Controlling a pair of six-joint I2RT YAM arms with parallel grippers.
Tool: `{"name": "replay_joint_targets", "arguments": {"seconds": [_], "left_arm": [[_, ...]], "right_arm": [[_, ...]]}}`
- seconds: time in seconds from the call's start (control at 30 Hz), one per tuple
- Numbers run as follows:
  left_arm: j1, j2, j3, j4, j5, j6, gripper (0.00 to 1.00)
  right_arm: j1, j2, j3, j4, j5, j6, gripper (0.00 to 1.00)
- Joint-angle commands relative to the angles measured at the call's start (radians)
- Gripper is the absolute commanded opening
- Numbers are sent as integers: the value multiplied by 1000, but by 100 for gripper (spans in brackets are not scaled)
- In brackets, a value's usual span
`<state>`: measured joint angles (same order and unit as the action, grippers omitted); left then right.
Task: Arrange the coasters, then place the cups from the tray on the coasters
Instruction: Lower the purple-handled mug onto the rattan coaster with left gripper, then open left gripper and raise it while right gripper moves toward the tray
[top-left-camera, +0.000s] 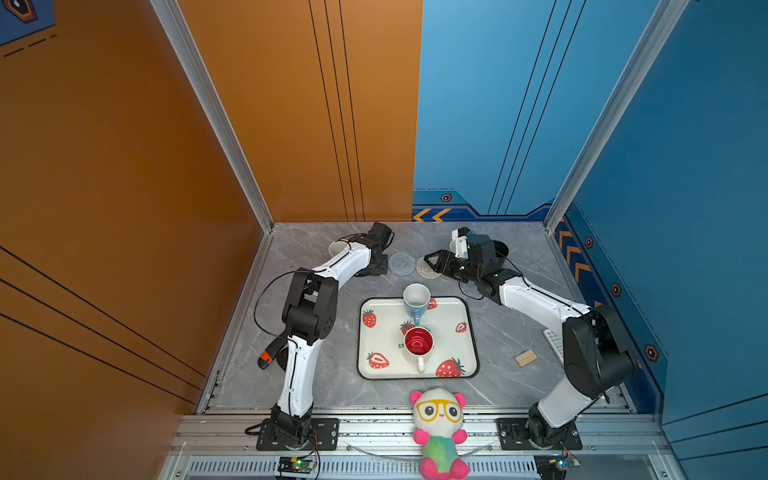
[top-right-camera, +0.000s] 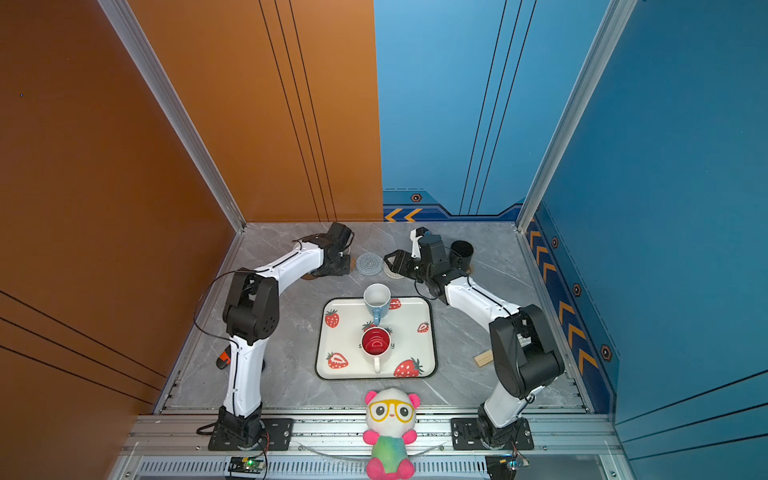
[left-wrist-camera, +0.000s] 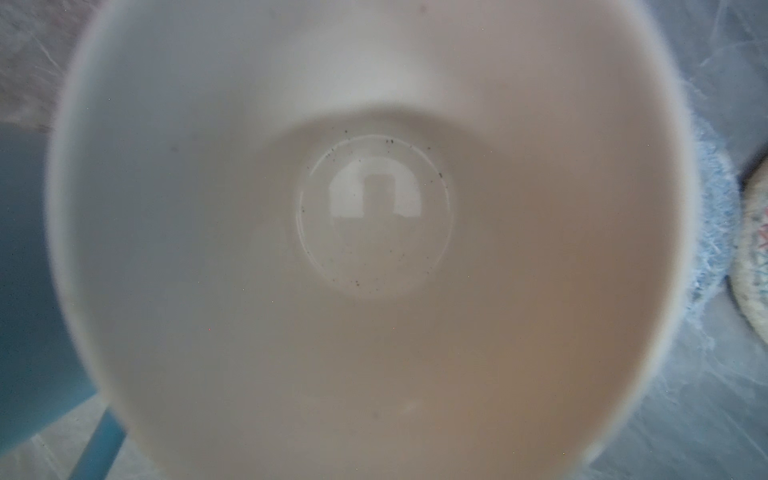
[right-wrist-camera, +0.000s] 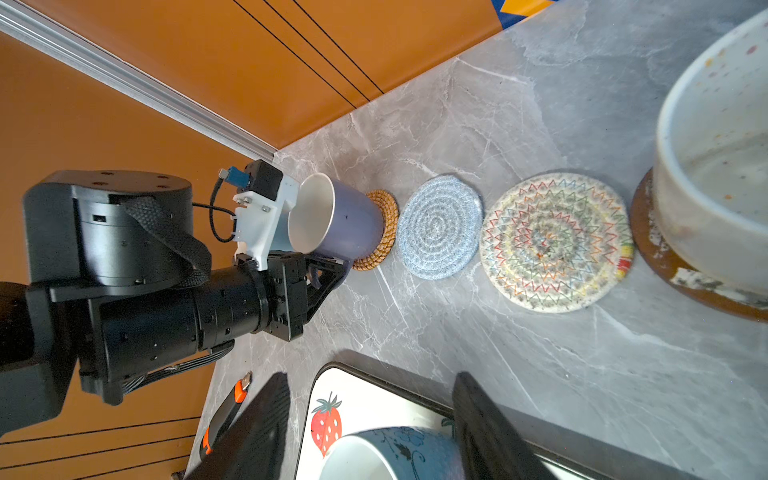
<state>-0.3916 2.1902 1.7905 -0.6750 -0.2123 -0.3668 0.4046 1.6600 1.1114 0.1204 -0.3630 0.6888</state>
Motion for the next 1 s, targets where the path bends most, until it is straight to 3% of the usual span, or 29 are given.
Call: {"name": "replay_joint_targets", "arguments": {"seconds": [0.0,0.53,0.97], "left_arm": [[8,-7,32,39,14,-17,3],[9,-14,19,38,-9,-15,13],[8,-14,23,26,-9,-16,32]], "right_arm": [[-6,12,26,-19,9,-5,61],[-7,12,26,-19,9,-6,61],[-6,17,32,-19,7,-5,61]]}}
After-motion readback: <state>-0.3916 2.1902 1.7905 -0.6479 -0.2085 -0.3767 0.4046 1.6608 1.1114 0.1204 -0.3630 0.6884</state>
